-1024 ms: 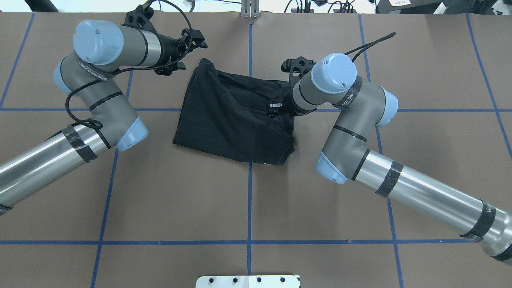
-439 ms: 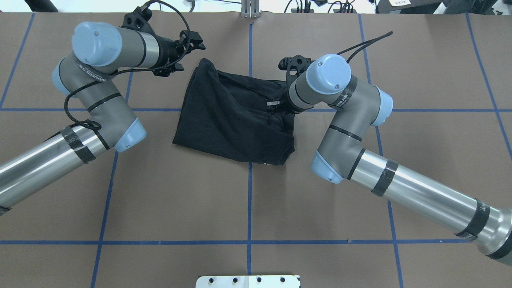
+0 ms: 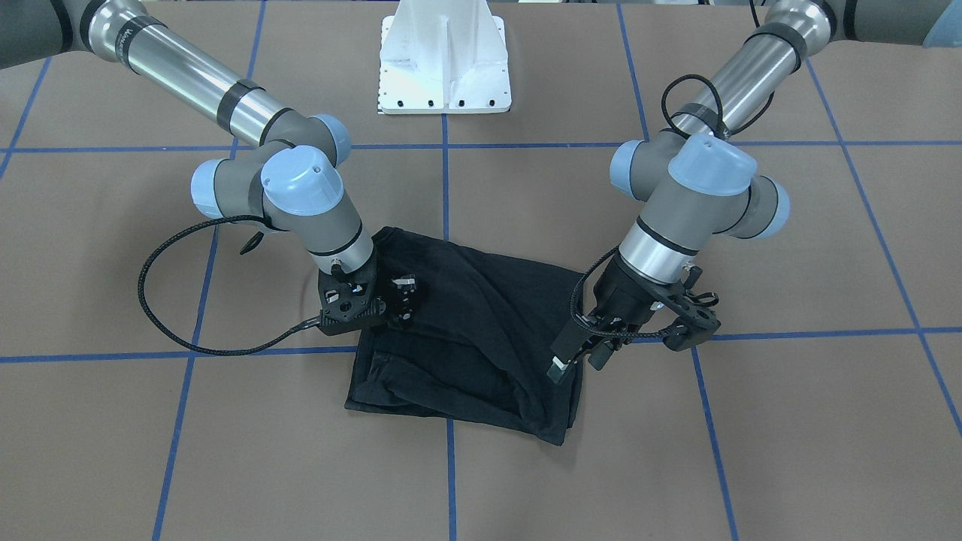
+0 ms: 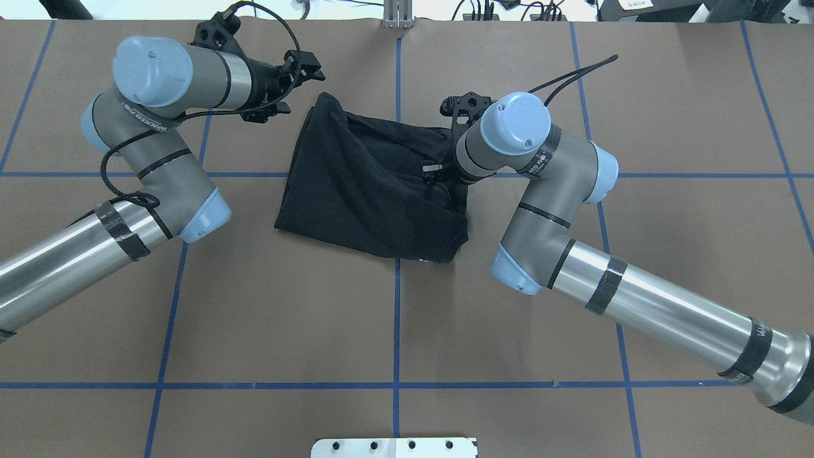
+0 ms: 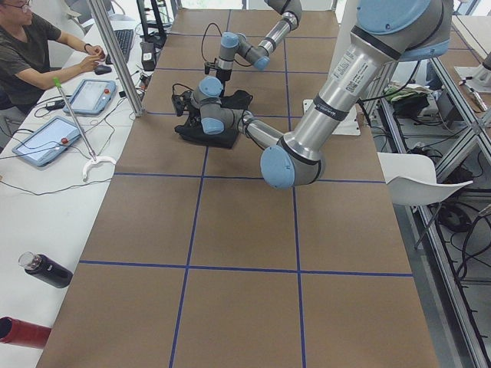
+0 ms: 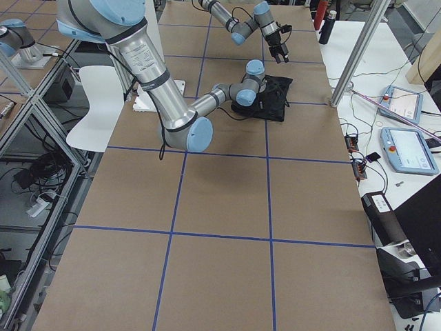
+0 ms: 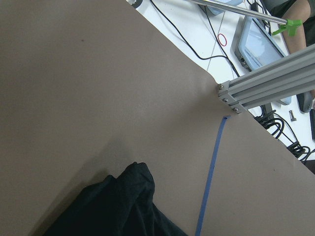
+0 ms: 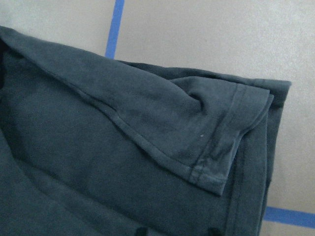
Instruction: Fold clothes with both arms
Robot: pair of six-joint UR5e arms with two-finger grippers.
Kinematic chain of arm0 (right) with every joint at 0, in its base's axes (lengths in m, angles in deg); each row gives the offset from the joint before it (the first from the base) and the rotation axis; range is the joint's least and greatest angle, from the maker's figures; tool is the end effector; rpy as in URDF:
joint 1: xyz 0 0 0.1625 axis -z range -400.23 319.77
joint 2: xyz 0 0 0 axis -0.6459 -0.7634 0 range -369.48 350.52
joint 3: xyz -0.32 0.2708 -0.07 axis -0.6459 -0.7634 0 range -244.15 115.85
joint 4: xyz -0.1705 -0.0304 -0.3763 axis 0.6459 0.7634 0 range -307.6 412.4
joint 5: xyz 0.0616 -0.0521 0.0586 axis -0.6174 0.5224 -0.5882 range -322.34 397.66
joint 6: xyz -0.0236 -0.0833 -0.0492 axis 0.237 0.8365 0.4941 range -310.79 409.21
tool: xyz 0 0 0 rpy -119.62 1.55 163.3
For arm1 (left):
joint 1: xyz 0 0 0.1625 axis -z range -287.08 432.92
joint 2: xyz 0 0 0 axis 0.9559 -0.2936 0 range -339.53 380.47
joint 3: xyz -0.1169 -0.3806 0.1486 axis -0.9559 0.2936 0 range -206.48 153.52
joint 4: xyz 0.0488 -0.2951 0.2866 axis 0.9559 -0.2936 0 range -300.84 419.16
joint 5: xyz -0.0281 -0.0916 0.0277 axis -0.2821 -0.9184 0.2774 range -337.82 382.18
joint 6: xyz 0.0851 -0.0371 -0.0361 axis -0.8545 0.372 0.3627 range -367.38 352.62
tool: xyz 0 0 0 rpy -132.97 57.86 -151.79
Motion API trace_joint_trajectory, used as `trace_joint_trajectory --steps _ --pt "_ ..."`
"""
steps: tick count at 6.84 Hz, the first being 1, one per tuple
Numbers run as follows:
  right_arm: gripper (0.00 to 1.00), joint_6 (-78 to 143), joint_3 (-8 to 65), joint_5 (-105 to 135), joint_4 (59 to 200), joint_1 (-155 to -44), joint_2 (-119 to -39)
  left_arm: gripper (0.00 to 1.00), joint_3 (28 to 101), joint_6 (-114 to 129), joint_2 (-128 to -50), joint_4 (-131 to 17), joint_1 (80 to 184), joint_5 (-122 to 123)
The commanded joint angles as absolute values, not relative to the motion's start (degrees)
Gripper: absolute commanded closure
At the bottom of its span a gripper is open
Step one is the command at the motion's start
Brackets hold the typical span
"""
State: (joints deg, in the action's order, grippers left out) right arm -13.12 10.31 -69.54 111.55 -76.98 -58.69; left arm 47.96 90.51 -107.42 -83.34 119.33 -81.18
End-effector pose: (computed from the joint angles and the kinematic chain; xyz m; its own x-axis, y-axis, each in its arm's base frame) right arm -0.5525 -0.5421 0.2873 0.5699 -0.1281 0.8117 -0.1245 0.9629 0.2394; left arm 0.4327 -0.6145 0.2780 0.1033 -0.3020 -0.9477 0.5704 0.7985 -0.1922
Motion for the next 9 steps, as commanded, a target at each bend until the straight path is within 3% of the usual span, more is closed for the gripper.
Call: trace_joint_trajectory --steps 1,2,9 --pt "0.78 -13.19 10.12 -69.31 111.55 -76.62 -58.61 0.00 47.97 90.27 -107.33 -83.40 119.33 -81.18" --pt "0.99 -13.19 10.12 -69.30 111.64 -76.53 -58.61 0.00 47.97 90.27 -107.33 -83.40 119.42 -81.18" --pt "1.00 -12.93 14.69 -71.24 110.76 -79.95 -58.70 0.00 48.14 90.35 -107.41 -83.40 119.33 -81.18"
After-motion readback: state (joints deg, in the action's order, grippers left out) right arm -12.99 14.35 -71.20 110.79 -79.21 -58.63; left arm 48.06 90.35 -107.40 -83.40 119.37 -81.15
